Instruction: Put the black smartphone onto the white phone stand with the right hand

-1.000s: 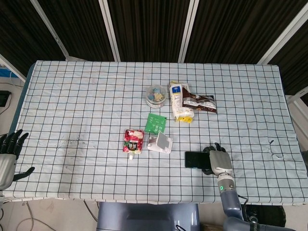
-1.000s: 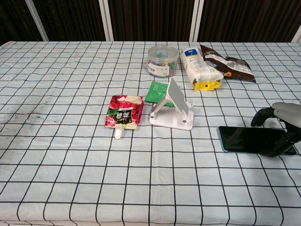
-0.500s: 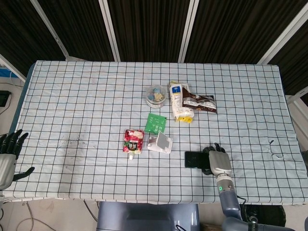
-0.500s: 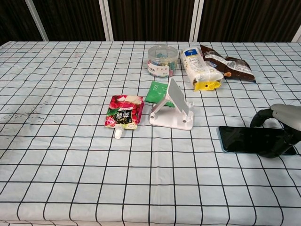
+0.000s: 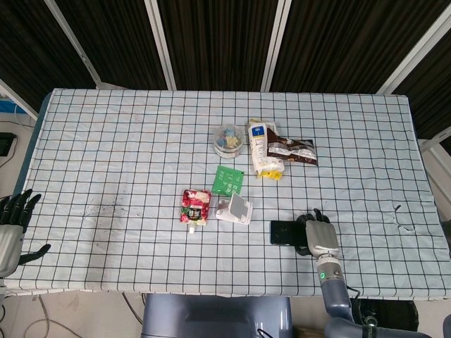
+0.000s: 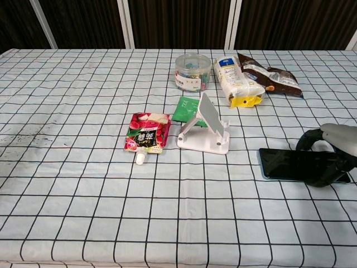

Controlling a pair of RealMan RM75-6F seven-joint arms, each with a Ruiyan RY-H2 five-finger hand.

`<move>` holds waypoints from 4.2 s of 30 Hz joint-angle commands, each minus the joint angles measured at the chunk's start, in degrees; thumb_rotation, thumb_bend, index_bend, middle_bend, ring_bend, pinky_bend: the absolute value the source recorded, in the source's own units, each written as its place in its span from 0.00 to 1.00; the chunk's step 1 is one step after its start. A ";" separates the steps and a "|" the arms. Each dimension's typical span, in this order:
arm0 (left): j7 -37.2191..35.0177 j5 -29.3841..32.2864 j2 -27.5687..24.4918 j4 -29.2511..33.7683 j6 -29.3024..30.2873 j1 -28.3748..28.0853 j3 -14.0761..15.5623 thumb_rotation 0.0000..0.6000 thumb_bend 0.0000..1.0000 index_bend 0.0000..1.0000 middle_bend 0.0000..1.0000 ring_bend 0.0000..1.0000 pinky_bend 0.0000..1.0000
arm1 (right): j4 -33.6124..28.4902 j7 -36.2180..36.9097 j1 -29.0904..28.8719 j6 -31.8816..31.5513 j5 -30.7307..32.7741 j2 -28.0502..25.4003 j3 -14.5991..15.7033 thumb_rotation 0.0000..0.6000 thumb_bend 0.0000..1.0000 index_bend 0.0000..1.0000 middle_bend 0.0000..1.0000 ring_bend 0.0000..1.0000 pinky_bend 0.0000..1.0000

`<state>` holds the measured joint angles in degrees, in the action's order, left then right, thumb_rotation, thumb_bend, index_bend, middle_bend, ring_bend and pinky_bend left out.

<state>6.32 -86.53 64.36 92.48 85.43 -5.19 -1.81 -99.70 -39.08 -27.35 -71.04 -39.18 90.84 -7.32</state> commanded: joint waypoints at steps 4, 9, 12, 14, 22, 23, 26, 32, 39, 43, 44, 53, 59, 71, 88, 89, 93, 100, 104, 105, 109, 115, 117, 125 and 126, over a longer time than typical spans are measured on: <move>-0.14 0.17 -0.11 0.13 -0.17 -0.03 -0.03 1.00 0.00 0.00 0.00 0.00 0.00 | 0.04 -0.09 -0.11 0.06 0.34 0.00 0.32 1.00 0.30 0.32 0.25 0.00 0.14; -0.25 0.23 -0.13 0.16 -0.21 -0.02 -0.03 1.00 0.00 0.00 0.00 0.00 0.00 | 0.09 -0.15 -0.22 0.24 0.87 0.07 0.57 1.00 0.30 0.32 0.24 0.00 0.14; -0.27 0.29 -0.16 0.20 -0.29 -0.04 -0.01 1.00 0.00 0.00 0.00 0.00 0.00 | 0.14 -0.08 -0.28 0.27 0.93 0.17 0.68 1.00 0.30 0.32 0.24 0.00 0.14; -0.31 0.34 -0.19 0.24 -0.37 -0.04 -0.01 1.00 0.00 0.00 0.00 0.00 0.00 | 0.25 -0.12 -0.33 0.29 0.93 0.21 0.81 1.00 0.30 0.32 0.24 0.00 0.14; -0.37 0.46 -0.24 0.35 -0.41 -0.04 -0.04 1.00 0.00 0.00 0.00 0.00 0.00 | 1.07 -0.29 -0.38 -0.03 1.56 0.70 1.02 1.00 0.31 0.38 0.32 0.05 0.15; -0.36 0.51 -0.26 0.37 -0.47 -0.05 -0.03 1.00 0.00 0.00 0.00 0.00 0.00 | 1.21 -0.27 -0.35 -0.13 1.48 0.77 1.11 1.00 0.31 0.40 0.34 0.06 0.15; -0.39 0.51 -0.28 0.38 -0.46 -0.05 -0.04 1.00 0.00 0.00 0.00 0.00 0.00 | 1.69 -0.27 -0.27 -0.30 1.12 0.95 1.43 1.00 0.32 0.47 0.41 0.11 0.15; -0.46 0.65 -0.37 0.51 -0.62 -0.06 -0.02 1.00 0.00 0.00 0.00 0.00 0.00 | 2.50 0.26 -0.01 -1.09 -0.46 1.35 1.73 1.00 0.37 0.66 0.60 0.29 0.18; -0.56 0.69 -0.38 0.57 -0.57 -0.04 -0.06 1.00 0.00 0.00 0.00 0.00 0.00 | 2.71 2.13 0.68 -1.87 -3.30 1.28 1.77 1.00 0.42 0.79 0.71 0.37 0.18; -0.66 0.59 -0.32 0.53 -0.42 -0.02 -0.10 1.00 0.00 0.00 0.00 0.00 0.00 | 2.17 2.58 0.83 -2.08 -4.36 0.83 1.70 1.00 0.43 0.81 0.72 0.38 0.18; -0.68 0.58 -0.30 0.51 -0.39 -0.02 -0.10 1.00 0.00 0.00 0.00 0.00 0.00 | 1.96 2.78 0.89 -2.16 -4.67 0.68 1.67 1.00 0.43 0.81 0.72 0.38 0.18; -0.77 0.61 -0.26 0.45 -0.35 0.01 -0.13 1.00 0.00 0.00 0.00 0.00 0.00 | -1.00 5.47 1.36 -2.57 -7.22 -2.01 0.13 1.00 0.44 0.82 0.73 0.42 0.22; -0.80 0.52 -0.21 0.45 -0.19 0.04 -0.15 1.00 0.00 0.00 0.00 0.00 0.00 | -2.96 9.98 2.14 -1.90 -8.05 -4.36 -1.79 1.00 0.45 0.82 0.73 0.45 0.22; -0.94 0.49 0.02 0.36 -0.23 -0.06 -0.24 1.00 0.00 0.00 0.00 0.00 0.00 | -9.78 29.48 4.73 1.52 -7.13 -6.06 -9.90 1.00 0.46 0.82 0.72 0.45 0.22; -1.46 0.56 1.00 -0.22 -0.92 -0.82 -0.66 1.00 0.00 0.00 0.00 0.00 0.00 | -5.59 52.04 5.18 4.76 -18.91 1.72 -13.01 1.00 0.46 0.82 0.72 0.45 0.22; -1.52 0.55 1.00 -0.22 -0.95 -0.84 -0.65 1.00 0.00 0.00 0.00 0.00 0.00 | -4.45 53.23 5.11 4.98 -20.09 2.47 -12.61 1.00 0.46 0.82 0.72 0.45 0.22; -2.12 0.88 0.88 0.04 -1.35 -0.93 -0.64 1.00 0.00 0.00 0.00 0.00 0.00 | 1.22 59.36 5.13 5.35 -24.45 6.75 -10.68 1.00 0.46 0.82 0.72 0.45 0.22; -2.30 1.32 0.80 0.22 -1.82 -1.07 -0.68 1.00 0.00 0.00 0.00 0.00 0.00 | 6.55 63.10 4.96 4.20 -28.21 11.01 -9.40 1.00 0.46 0.82 0.72 0.45 0.22; -2.30 1.49 0.80 0.29 -1.97 -1.11 -0.68 1.00 0.00 0.00 0.00 0.00 0.00 | 8.65 64.22 4.57 3.94 -28.88 12.92 -9.56 1.00 0.46 0.82 0.72 0.44 0.22; -2.35 1.55 0.80 0.33 -2.00 -1.12 -0.70 1.00 0.00 0.00 0.00 0.00 0.00 | 9.43 64.71 4.34 3.85 -29.12 13.73 -9.76 1.00 0.46 0.82 0.72 0.44 0.22; -2.59 1.84 0.75 0.44 -2.20 -1.17 -0.76 1.00 0.00 0.00 0.00 0.00 0.00 | 11.80 65.59 3.69 2.85 -30.41 16.23 -10.23 1.00 0.46 0.82 0.72 0.44 0.22; -2.77 1.86 0.67 0.47 -2.34 -1.22 -0.69 1.00 0.00 0.00 0.00 0.00 0.00 | 14.50 66.04 3.41 1.26 -30.55 19.01 -11.23 1.00 0.46 0.82 0.71 0.44 0.22; -2.84 1.86 0.64 0.49 -2.41 -1.24 -0.66 1.00 0.00 0.00 0.00 0.00 0.00 | 14.90 66.25 3.32 1.40 -30.19 19.44 -11.51 1.00 0.46 0.82 0.71 0.43 0.22; -2.94 1.94 0.59 0.51 -2.53 -1.28 -0.63 1.00 0.00 0.00 0.00 0.00 0.00 | 15.57 67.31 2.82 2.84 -28.17 20.54 -12.99 1.00 0.46 0.82 0.71 0.43 0.22; -2.96 1.97 0.59 0.52 -2.56 -1.29 -0.63 1.00 0.00 0.00 0.00 0.00 0.00 | 15.67 67.36 2.78 3.01 -27.96 20.66 -13.06 1.00 0.46 0.82 0.71 0.43 0.22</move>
<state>3.36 -84.54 64.95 92.99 82.86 -6.48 -2.44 -84.11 28.22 -24.51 -68.14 -67.25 111.41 -20.31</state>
